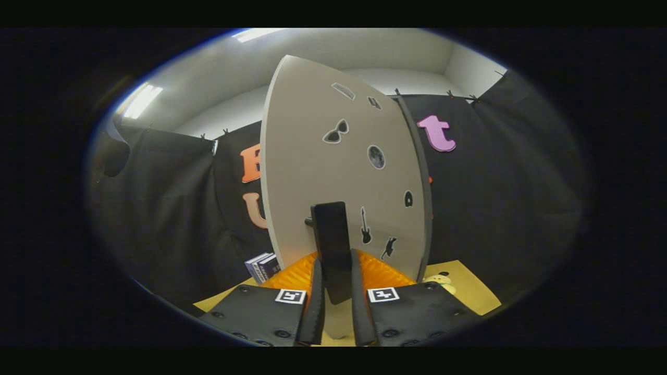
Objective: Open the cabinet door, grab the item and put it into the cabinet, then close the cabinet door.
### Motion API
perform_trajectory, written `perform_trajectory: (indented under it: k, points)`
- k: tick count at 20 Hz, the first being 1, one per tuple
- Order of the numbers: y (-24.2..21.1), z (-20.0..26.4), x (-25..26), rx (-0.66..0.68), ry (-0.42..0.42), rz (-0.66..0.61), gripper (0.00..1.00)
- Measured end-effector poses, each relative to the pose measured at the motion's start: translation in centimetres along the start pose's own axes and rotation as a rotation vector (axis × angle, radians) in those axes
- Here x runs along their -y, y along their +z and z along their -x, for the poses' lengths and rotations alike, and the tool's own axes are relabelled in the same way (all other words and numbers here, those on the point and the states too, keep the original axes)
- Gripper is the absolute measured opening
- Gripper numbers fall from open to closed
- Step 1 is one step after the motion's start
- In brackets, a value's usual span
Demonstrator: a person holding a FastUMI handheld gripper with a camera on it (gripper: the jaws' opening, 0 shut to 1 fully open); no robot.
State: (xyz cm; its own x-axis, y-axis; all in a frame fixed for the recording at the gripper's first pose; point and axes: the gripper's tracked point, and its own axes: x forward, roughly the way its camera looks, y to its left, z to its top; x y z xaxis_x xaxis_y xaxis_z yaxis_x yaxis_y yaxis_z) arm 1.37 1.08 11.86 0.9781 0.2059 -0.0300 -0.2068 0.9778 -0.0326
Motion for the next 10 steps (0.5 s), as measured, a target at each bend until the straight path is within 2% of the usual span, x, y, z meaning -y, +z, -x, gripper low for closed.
perform_trajectory:
  k: [4,10]
  points:
    - [0.5,3.8,3.8,0.007,-0.105,0.027,0.29]
    - [1.2,6.3,7.9,0.041,-0.225,-0.004,0.29]
